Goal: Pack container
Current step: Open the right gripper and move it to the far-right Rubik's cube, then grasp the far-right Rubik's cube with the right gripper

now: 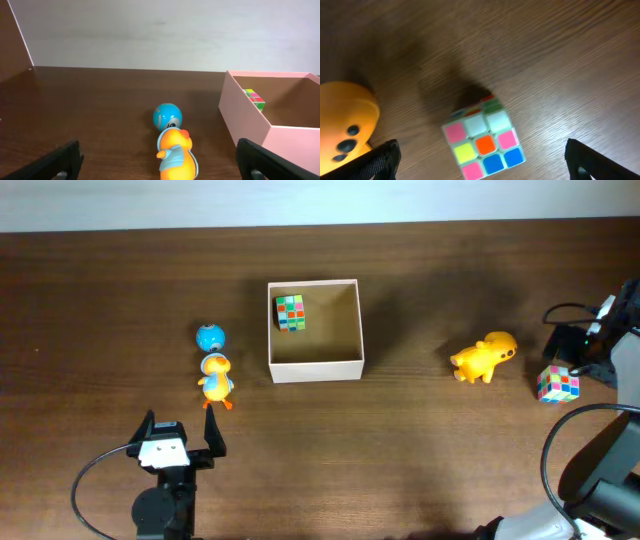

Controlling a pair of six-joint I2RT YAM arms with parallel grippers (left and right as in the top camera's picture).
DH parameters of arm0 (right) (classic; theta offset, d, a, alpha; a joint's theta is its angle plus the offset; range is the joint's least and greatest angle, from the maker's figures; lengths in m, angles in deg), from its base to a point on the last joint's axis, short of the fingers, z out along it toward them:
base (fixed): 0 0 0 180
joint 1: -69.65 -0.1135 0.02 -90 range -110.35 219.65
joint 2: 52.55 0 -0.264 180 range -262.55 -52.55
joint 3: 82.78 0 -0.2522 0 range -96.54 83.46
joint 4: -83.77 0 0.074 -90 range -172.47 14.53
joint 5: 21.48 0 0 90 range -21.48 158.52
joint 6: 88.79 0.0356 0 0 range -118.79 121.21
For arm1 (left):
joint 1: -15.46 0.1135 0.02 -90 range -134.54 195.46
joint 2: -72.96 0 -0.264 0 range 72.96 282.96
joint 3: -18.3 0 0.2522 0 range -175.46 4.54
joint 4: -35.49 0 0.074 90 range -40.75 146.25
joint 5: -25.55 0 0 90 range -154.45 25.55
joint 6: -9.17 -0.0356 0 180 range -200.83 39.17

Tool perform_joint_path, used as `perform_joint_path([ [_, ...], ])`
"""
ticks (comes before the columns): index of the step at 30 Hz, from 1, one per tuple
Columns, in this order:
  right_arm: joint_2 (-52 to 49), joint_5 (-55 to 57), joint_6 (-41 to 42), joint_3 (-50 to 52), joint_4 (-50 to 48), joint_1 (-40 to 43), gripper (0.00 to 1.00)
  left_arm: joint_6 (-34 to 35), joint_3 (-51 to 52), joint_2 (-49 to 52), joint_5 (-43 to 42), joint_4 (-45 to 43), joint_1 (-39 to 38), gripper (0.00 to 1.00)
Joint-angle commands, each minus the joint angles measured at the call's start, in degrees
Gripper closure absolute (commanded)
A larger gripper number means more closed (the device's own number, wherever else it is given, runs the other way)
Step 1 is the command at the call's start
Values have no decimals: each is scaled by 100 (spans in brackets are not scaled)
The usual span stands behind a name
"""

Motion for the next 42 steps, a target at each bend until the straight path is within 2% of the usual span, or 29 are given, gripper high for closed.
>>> perform_joint_path([
  [1,-59,304,-122,22,-74,-4,1,-72,26,-50,24,-4,-26,1],
  [19,-1259,-157,-101,26,-33,-4,0,-72,28,-50,24,-4,-26,1],
  [23,-1346,-343,-101,28,-76,-4,10,-72,26,-50,24,-4,-26,1],
  [27,-1346,-341,-101,26,-74,-4,26,-72,28,-50,24,-4,-26,1],
  [34,-1346,-428,-98,26,-76,-4,36,-72,26,-50,26,-4,-26,1],
  [36,-1346,-575,-96,26,-85,-4,43,-70,26,-50,24,-4,-26,1],
  [42,-1344,-1139,-96,-57,-94,-4,44,-72,28,-50,24,-4,-26,1],
])
